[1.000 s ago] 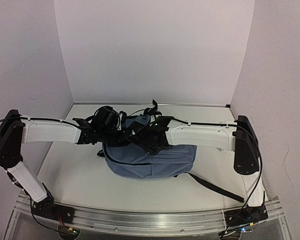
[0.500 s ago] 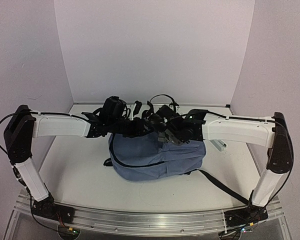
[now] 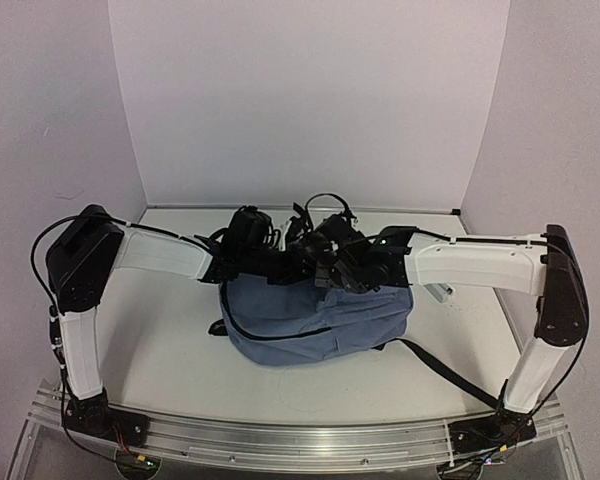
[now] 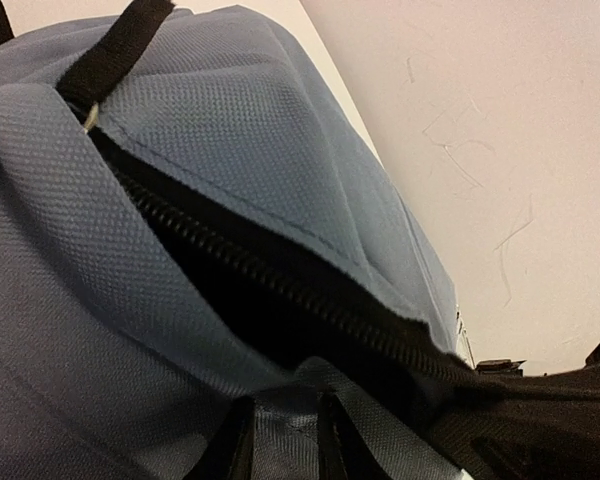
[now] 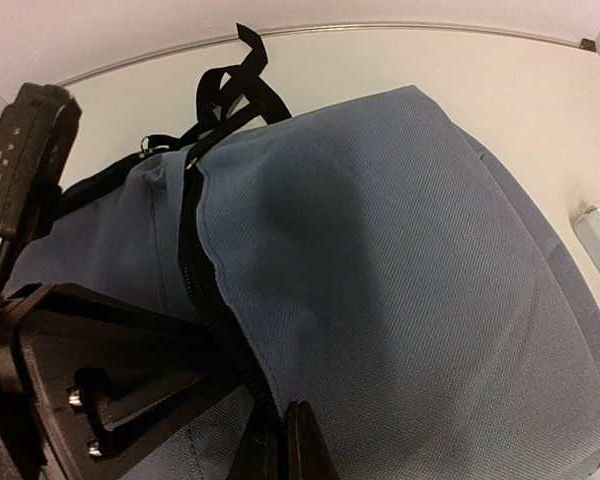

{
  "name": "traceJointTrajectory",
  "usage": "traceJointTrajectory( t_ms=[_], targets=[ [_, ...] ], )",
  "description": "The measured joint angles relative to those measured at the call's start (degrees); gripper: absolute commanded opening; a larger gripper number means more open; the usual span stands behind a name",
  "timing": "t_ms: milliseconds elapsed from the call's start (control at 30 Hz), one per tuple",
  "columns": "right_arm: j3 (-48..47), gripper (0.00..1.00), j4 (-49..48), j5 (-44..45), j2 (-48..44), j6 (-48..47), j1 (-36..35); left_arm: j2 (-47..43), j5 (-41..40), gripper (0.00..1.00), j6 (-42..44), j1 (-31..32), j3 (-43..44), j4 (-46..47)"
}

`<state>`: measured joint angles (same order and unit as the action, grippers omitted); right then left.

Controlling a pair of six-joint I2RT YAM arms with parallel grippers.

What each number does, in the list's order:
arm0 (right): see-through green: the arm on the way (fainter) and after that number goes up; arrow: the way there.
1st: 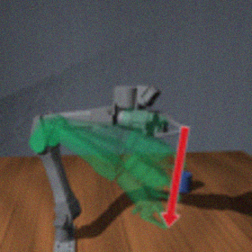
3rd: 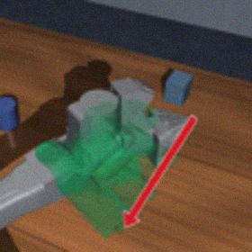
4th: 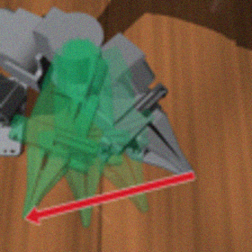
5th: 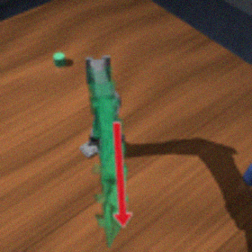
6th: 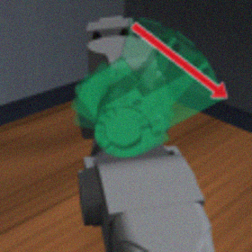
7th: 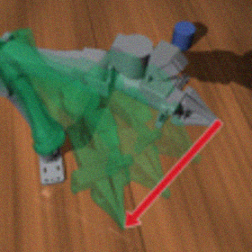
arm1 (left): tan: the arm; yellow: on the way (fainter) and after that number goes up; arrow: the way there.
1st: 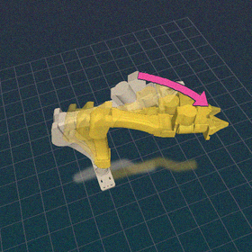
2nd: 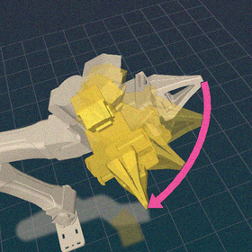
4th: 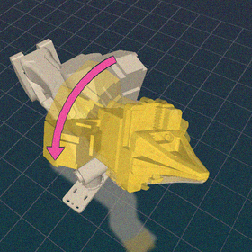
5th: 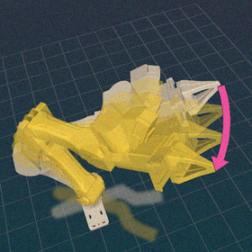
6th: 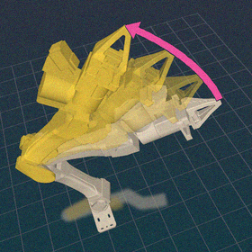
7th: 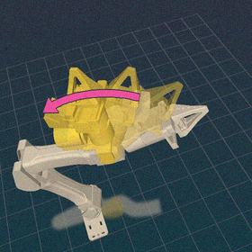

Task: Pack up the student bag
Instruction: Adjust the student bag at the center of the board.

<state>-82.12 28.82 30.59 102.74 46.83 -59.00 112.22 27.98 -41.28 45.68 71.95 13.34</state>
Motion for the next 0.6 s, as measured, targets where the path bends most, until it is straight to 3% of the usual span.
traceJointTrajectory(
  t_ms=[300,400,467,600],
  targets=[
    [1.91,0.00,-2.61,-0.15,-0.09,1.51,0.22,4.46,0.14,0.18,-1.17,0.12,3.40,2.38],
    [2.65,0.06,-3.16,-0.01,-0.70,1.75,0.22,4.46,-2.19,0.20,-1.99,0.27,3.31,2.23],
    [2.81,0.14,-3.30,-0.07,-1.31,1.63,0.22,4.32,-3.71,0.25,-2.44,0.47,3.23,2.14],
    [2.84,0.50,-3.91,-0.51,-3.65,0.41,0.20,3.20,-6.17,0.38,-3.11,0.52,2.53,1.73]
  ],
)
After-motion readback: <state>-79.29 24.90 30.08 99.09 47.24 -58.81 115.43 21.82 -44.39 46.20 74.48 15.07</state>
